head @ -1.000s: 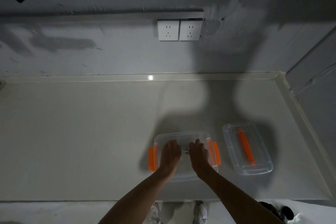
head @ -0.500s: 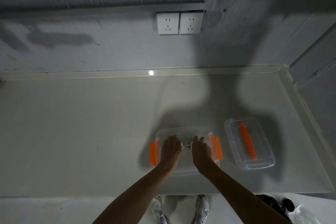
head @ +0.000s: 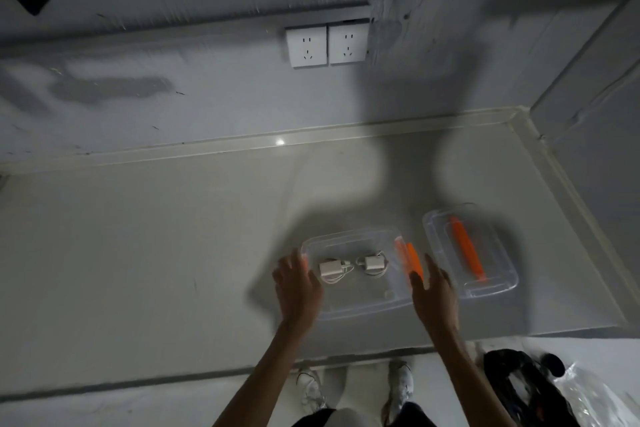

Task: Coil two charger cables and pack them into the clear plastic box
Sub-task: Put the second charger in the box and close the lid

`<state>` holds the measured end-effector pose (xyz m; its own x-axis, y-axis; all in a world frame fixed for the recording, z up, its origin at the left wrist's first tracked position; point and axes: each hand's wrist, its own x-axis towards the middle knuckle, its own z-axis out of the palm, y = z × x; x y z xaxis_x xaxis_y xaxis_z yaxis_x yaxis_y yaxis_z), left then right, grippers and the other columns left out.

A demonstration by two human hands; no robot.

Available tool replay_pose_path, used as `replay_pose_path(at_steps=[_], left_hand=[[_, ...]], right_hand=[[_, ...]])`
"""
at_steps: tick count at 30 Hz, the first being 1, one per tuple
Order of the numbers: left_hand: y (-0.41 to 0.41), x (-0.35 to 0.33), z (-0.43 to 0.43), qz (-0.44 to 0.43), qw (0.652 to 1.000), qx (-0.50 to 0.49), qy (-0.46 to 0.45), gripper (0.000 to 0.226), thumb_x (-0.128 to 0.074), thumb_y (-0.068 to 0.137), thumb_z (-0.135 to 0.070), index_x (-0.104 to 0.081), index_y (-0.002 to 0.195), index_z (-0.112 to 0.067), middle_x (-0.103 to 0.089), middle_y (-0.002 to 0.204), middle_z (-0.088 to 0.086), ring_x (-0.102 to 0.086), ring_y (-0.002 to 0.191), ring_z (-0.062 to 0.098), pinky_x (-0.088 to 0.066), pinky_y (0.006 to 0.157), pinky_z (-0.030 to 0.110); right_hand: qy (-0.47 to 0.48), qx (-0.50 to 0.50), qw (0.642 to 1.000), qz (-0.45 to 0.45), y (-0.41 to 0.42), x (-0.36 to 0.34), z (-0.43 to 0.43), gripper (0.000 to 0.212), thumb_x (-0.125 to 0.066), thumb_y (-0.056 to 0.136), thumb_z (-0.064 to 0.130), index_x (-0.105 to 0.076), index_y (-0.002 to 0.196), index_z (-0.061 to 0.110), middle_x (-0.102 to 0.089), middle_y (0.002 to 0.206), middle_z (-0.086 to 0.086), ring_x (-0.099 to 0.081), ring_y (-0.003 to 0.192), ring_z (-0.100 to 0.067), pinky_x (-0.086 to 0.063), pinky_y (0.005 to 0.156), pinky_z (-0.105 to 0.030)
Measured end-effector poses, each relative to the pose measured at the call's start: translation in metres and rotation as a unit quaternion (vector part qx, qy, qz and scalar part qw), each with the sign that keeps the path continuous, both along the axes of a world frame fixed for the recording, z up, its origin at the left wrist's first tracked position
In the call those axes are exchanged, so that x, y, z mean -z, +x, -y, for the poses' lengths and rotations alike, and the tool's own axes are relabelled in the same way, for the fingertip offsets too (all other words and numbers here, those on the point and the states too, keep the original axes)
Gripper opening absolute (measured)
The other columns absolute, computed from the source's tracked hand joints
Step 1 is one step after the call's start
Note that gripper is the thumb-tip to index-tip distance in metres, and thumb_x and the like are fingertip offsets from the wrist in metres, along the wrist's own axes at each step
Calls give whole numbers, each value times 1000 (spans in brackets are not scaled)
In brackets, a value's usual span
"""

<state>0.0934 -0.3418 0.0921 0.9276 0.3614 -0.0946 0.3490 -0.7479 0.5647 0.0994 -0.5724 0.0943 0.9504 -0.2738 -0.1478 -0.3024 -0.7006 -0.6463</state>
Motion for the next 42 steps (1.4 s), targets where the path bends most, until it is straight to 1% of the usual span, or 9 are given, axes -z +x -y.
replay_pose_path(at_steps=[3, 6, 13, 19, 21, 27, 33, 38, 42], left_hand=[[-7, 7, 6, -39, 992, -26, -120, 54, -42, 87, 6, -46, 139, -10, -51, 137, 13, -49, 128, 30, -39, 107, 41], [-15, 14, 12, 26, 994, -42, -97, 60, -40, 80, 17, -56, 131, -9, -57, 136, 10, -52, 128, 26, -38, 111, 36], [-13, 19, 37, -2, 996, -94, 4, 58, -35, 77, 1, -56, 130, -6, -49, 144, 18, -38, 139, 33, -30, 115, 43], [84, -8, 142, 96, 987, 76, 105, 44, -39, 65, -4, -67, 99, -6, -68, 100, 15, -60, 97, 38, -43, 90, 42], [130, -9, 182, 39, 982, 165, 86, 42, -39, 66, -2, -68, 96, -7, -70, 92, 17, -64, 90, 38, -49, 83, 40], [211, 52, 270, -193, 927, 317, 50, 49, -54, 90, -19, -46, 138, -6, -52, 139, 20, -49, 129, 37, -41, 106, 42], [202, 75, 287, -243, 927, 282, 49, 60, -54, 85, -33, -39, 141, -21, -41, 146, 13, -35, 136, 36, -33, 110, 44], [196, 32, 268, -216, 955, 204, -7, 75, -57, 88, -50, -29, 149, -19, -29, 151, 19, -27, 139, 39, -29, 112, 44], [184, -25, 222, -118, 984, 121, -64, 52, -56, 88, -44, -51, 135, -24, -43, 131, 17, -41, 126, 38, -40, 105, 44]], right_hand=[[116, 22, 992, -53, 0, 7, 15, 36, -65, 88, 10, -63, 123, 7, -75, 83, -16, -68, 59, -16, -51, 52, -29], [139, 20, 989, -41, -4, 18, 26, 34, -71, 83, 10, -67, 116, 10, -73, 80, -13, -62, 44, -6, -46, 47, -23], [266, -25, 957, -111, 0, 35, 57, 35, -69, 86, 24, -60, 118, 12, -66, 101, -15, -72, 67, -25, -62, 58, -44], [231, 228, 938, -120, 13, 67, 144, 43, -63, 82, 46, -49, 117, 24, -69, 108, -14, -68, 91, -35, -55, 83, -48], [227, 278, 922, -149, 17, 80, 166, 53, -65, 86, 34, -44, 129, 9, -61, 121, -21, -63, 105, -38, -50, 88, -43], [312, 368, 851, -204, 23, 131, 193, 44, -68, 77, 26, -49, 113, 8, -65, 99, -19, -66, 89, -40, -57, 80, -54], [443, 381, 792, -177, 31, 110, 200, 35, -58, 88, -1, -42, 118, 7, -53, 86, -16, -51, 61, -19, -50, 50, -26], [417, 354, 831, -103, 39, 92, 208, 53, -55, 90, -3, -38, 138, 12, -55, 85, -11, -49, 81, -27, -50, 81, -52], [312, 252, 916, 15, 68, 58, 193, 62, -65, 82, -1, -47, 139, 15, -53, 74, -5, -46, 61, -15, -41, 61, -34]])
